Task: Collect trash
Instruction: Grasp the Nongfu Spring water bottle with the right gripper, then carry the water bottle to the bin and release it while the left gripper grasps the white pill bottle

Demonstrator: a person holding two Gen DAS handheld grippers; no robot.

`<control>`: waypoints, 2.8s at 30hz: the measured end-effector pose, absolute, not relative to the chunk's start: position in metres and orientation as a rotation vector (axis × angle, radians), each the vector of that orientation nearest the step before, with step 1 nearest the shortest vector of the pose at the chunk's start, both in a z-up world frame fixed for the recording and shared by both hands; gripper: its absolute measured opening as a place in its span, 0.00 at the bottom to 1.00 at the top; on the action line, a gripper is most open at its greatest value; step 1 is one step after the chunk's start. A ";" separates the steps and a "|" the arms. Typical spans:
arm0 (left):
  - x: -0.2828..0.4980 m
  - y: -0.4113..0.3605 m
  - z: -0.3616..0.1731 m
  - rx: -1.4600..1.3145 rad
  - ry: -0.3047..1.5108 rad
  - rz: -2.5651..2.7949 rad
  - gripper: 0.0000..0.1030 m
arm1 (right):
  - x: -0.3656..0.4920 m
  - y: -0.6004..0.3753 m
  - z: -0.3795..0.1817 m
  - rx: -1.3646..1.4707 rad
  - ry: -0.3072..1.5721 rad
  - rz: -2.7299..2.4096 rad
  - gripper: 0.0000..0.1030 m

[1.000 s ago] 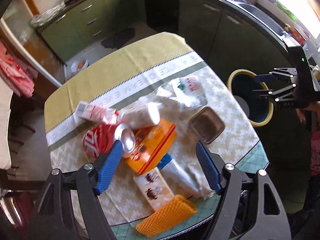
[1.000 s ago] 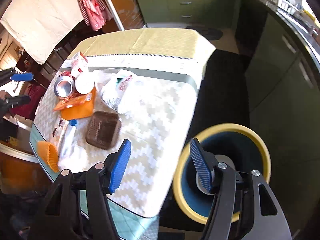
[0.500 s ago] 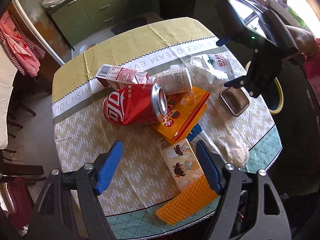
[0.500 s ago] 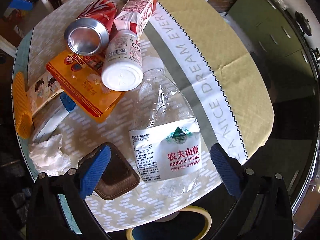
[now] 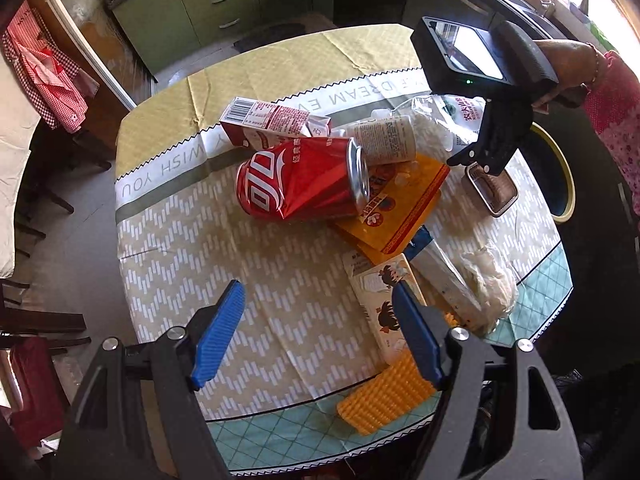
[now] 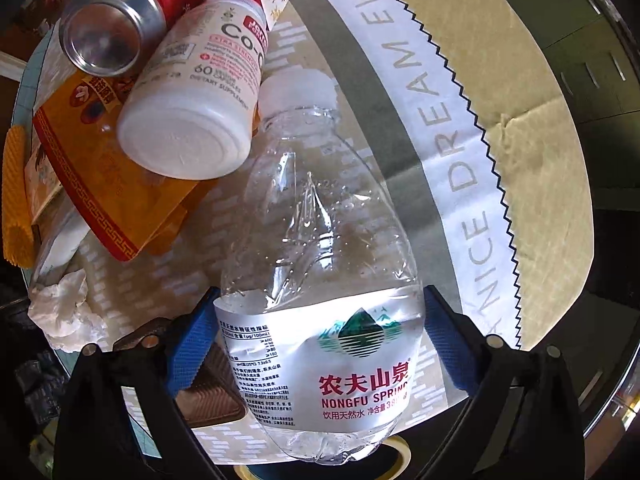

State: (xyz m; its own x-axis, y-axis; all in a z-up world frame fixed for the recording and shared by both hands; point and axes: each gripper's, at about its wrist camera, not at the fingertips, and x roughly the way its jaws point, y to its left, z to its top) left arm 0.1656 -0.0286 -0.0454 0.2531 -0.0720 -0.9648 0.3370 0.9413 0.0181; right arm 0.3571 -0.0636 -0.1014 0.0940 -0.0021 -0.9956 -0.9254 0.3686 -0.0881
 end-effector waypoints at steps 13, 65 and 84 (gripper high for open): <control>0.222 -0.028 -0.070 0.173 1.332 -0.286 0.73 | 0.394 -0.095 -0.090 -0.773 1.277 0.803 0.84; 0.340 -0.174 -0.147 0.185 1.458 -0.202 0.77 | 0.292 -0.326 -0.093 -0.382 1.283 0.526 0.84; 0.256 -0.275 -0.048 0.326 1.292 -0.482 0.77 | 0.253 -0.385 -0.155 -0.240 1.353 0.422 0.91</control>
State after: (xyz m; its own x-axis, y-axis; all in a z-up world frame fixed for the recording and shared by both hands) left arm 0.2559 -0.2745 -0.0480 0.1978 -0.1582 -0.9674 0.5139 0.8571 -0.0351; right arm 0.2534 -0.3853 -0.1545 0.1575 0.1548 -0.9753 -0.4269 0.9013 0.0741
